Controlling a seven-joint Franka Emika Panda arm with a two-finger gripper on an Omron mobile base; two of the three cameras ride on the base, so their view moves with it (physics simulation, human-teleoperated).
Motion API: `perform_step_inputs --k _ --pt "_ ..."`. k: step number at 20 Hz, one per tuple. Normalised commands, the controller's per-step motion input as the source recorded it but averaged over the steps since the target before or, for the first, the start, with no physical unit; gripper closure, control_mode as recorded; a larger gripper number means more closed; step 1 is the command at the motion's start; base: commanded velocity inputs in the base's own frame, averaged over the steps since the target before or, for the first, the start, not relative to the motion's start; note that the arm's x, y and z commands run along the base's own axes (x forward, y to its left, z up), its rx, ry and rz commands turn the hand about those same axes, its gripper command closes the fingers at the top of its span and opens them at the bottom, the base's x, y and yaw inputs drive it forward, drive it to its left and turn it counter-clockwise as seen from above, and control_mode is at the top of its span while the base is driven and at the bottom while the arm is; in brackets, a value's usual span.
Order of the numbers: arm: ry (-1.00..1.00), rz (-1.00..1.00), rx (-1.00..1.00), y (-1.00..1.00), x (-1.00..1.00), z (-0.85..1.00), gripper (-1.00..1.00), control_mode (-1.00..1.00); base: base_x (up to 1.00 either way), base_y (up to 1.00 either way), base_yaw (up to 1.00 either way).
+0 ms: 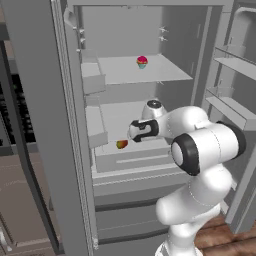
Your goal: Fully open the fridge drawer.
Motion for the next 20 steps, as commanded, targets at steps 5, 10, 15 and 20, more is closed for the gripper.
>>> perform_step_inputs --k 5,10,15,20 --pt "0.0 0.0 0.0 0.0 0.0 -0.34 -1.0 -1.0 0.0 0.0 0.0" --pt "0.0 0.0 0.0 -0.07 -0.24 -0.4 -1.0 -1.0 0.0 0.0 0.0" --pt "0.0 0.0 -0.02 -0.11 -0.63 -0.43 -1.0 -1.0 0.0 0.0 0.0" --pt "0.0 0.0 0.0 -0.11 -0.75 -0.4 -1.0 -1.0 0.0 0.0 0.0"
